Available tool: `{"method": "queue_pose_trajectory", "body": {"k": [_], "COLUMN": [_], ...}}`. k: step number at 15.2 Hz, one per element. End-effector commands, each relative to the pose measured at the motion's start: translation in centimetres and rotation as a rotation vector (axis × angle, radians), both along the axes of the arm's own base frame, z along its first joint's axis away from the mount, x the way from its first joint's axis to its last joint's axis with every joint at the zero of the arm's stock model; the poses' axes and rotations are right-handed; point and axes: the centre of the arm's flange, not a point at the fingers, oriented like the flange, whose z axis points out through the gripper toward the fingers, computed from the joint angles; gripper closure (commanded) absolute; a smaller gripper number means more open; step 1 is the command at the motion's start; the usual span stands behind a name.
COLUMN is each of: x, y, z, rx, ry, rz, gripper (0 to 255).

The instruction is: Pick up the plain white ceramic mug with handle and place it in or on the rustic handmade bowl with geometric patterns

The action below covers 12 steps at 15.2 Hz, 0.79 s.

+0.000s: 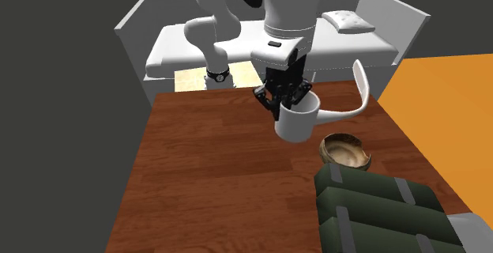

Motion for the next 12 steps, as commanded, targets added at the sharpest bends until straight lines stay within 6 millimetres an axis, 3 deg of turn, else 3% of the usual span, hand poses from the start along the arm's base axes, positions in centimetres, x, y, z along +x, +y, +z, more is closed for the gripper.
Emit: {"method": "queue_pose_trajectory", "body": {"k": [1, 12], "x": [0.6, 5.2], "y": [2.0, 15.7], "z": [0.5, 2.3], "rx": [0.000, 0.000], "ry": [0.000, 0.000], "rz": [0.000, 0.000], "gripper": [255, 255]}}
